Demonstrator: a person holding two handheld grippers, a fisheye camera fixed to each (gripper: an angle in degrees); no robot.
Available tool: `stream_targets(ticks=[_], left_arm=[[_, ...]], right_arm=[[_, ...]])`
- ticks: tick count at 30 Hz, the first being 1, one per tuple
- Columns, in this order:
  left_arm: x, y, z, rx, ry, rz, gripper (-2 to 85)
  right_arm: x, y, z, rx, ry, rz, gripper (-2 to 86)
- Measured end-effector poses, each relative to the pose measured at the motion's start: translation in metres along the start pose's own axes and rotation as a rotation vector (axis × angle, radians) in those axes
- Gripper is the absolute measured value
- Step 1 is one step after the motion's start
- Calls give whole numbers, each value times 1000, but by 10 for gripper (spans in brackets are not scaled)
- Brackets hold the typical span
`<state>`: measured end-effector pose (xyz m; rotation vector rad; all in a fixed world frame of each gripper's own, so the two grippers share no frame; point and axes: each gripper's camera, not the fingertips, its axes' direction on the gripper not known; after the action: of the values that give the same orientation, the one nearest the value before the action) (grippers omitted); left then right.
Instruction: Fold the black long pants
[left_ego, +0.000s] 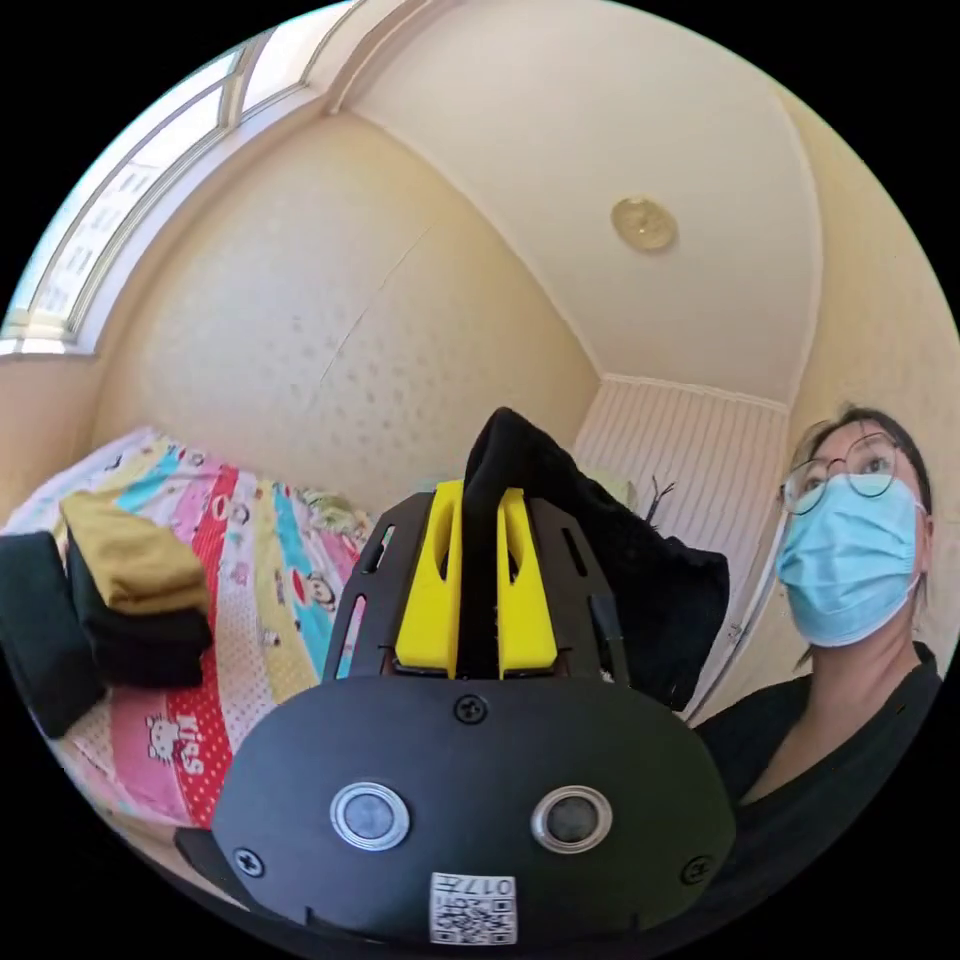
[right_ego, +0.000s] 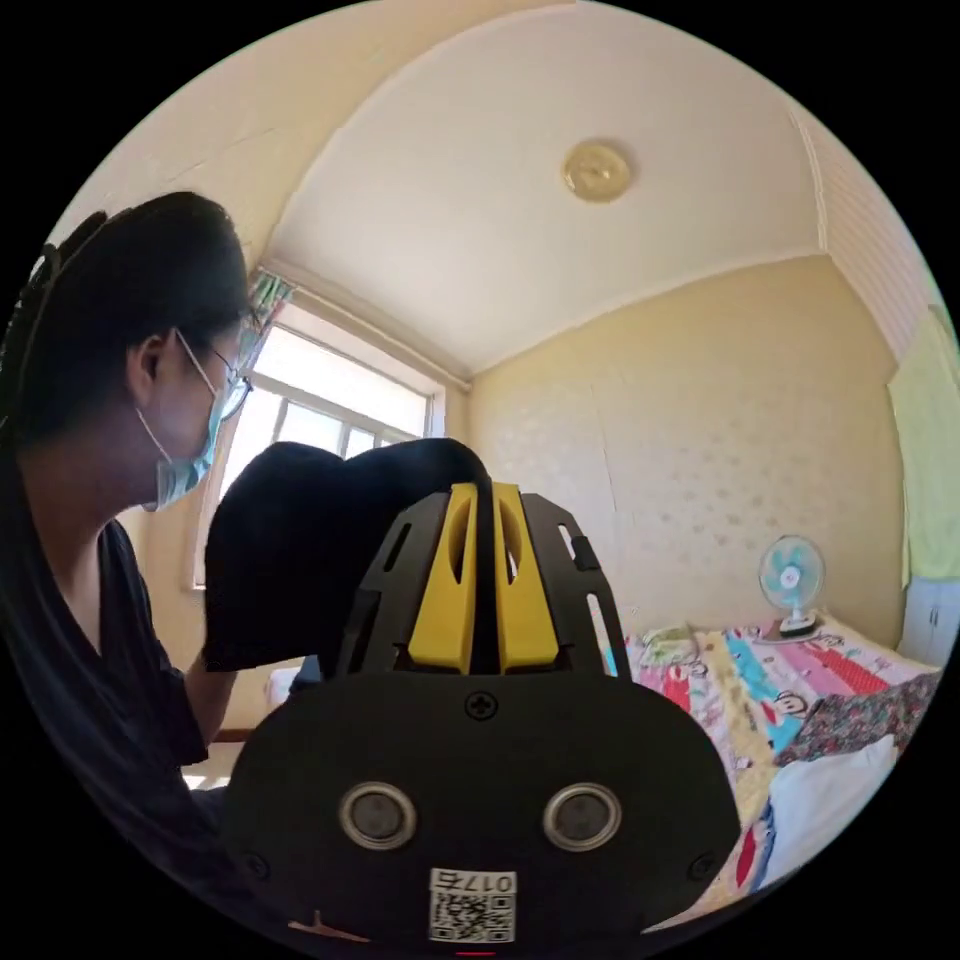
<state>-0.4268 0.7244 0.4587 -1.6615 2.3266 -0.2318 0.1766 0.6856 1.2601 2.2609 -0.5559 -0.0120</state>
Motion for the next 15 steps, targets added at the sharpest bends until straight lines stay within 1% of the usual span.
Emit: stream_targets(ticks=[1, 2, 3, 5, 7, 9, 10, 11, 12, 13, 14, 15], left_arm=[[25, -19, -7, 35, 46, 64, 54], [49, -32, -11, 86, 37, 121, 55], [61, -37, -11, 116, 19, 148, 55], [93, -56, 2, 218, -70, 220, 53], [99, -90, 34, 237, -99, 239, 53], [90, -146, 94, 188, -138, 242, 55], [75, -188, 146, 156, -198, 246, 61], [55, -226, 203, 106, -281, 257, 70], [42, -241, 231, 72, -328, 266, 76], [10, -261, 280, -50, -428, 232, 81], [-26, -264, 313, -200, -531, 109, 78], [-41, -260, 323, -255, -551, 64, 78]], right_arm=[[-16, -21, -6, 45, 82, -32, 26], [-29, -36, -8, 86, 173, -37, 26], [-35, -42, -8, 108, 214, -40, 25], [-45, -57, 4, 213, 346, -87, 26], [-32, -75, 37, 221, 422, -128, 26], [5, -103, 95, 159, 495, -143, 27], [45, -126, 146, 95, 505, -117, 28], [88, -146, 204, -10, 517, -115, 29], [111, -153, 234, -77, 544, -122, 29], [158, -158, 287, -221, 612, -94, 30], [205, -150, 325, -421, 643, 22, 30], [224, -143, 338, -515, 635, 85, 30]])
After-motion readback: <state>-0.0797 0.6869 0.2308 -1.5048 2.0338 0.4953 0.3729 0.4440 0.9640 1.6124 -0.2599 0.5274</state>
